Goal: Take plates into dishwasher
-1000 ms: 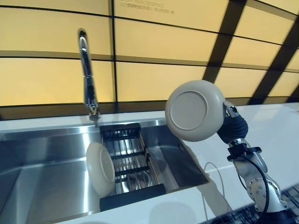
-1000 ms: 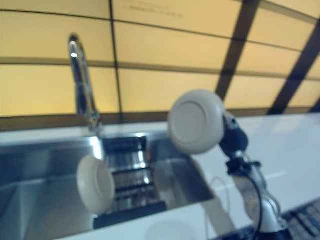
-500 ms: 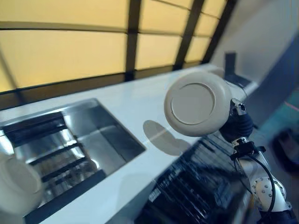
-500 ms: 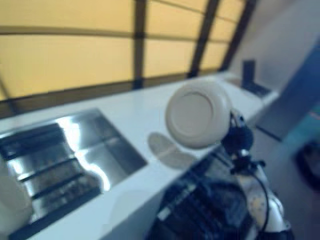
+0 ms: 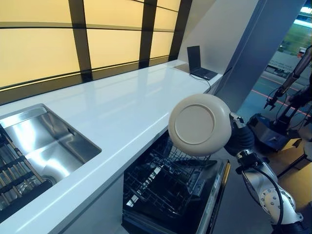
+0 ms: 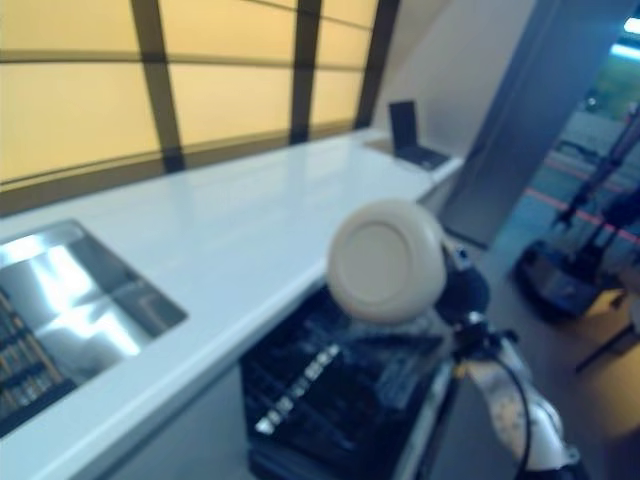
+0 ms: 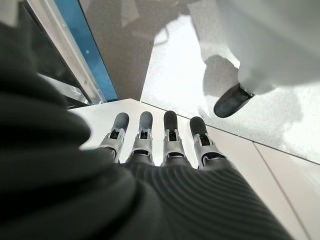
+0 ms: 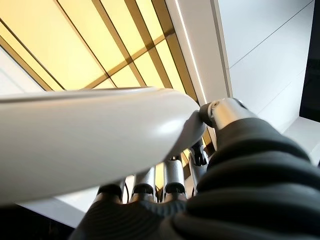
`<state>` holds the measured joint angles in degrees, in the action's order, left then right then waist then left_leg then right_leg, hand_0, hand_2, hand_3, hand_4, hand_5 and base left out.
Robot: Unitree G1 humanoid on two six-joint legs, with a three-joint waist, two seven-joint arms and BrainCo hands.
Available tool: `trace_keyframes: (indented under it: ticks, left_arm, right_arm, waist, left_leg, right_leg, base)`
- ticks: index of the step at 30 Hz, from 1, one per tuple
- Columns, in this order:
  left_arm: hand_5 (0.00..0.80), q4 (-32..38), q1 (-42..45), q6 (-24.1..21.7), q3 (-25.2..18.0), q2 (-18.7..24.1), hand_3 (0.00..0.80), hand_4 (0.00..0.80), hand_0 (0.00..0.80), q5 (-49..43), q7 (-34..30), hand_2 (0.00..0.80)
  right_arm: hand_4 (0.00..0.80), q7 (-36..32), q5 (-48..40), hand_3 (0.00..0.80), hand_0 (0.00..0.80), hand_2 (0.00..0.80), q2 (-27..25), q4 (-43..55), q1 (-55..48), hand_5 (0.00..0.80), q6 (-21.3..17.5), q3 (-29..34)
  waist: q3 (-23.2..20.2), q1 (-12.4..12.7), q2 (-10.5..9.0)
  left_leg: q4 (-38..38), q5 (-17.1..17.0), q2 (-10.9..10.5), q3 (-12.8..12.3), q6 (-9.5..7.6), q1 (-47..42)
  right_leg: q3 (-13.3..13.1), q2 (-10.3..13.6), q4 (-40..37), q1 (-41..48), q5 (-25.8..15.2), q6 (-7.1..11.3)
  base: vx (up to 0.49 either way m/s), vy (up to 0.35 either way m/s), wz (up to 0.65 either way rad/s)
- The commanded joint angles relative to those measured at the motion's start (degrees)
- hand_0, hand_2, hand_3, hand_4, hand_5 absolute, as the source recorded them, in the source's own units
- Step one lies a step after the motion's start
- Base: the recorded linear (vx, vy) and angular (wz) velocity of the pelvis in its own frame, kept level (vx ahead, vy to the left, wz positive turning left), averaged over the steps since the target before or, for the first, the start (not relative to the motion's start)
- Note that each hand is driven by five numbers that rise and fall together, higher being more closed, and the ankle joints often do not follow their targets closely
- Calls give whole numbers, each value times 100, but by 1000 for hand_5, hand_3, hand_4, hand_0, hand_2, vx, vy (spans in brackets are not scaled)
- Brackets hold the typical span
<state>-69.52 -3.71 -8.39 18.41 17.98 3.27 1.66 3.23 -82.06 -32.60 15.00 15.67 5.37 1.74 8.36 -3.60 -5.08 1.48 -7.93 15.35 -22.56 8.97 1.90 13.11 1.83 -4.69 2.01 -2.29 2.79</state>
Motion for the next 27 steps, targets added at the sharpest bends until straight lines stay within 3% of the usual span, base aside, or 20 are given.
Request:
trace_keyframes:
  ticks: [1, 10, 27]
  left_arm:
    - [0, -30, -153, -203, -19, 125, 0, 0, 0, 170, 97, 0]
    - [0, -222, -59, -175, -136, 68, 0, 0, 0, 261, 162, 0]
    - [0, -229, -99, -264, -236, 14, 0, 0, 0, 427, 125, 0]
  right_arm:
    - [800, -235, 306, 800, 800, 800, -95, 204, 405, 800, -50, 185]
    - [800, -479, 1313, 800, 800, 800, -359, 56, 293, 800, 126, -14]
    - [800, -1020, 1923, 800, 800, 800, -322, 210, -337, 800, 147, 294]
  waist:
    - [-31, -52, -10]
    - [-43, -131, 207]
    - [53, -273, 342]
  left_leg:
    - [-70, -369, -165, 45, -271, 905]
    - [-24, -494, -99, 630, -178, 856]
    - [41, -630, -113, 684, -119, 826]
  right_leg:
    - [-233, 64, 527, 277, 529, -83]
    - [-404, -63, 656, 78, 562, -264]
    - [-317, -20, 672, 106, 631, -274]
  base:
    - [-124, -162, 26]
    - [-74, -64, 11]
    - [-6, 19, -2]
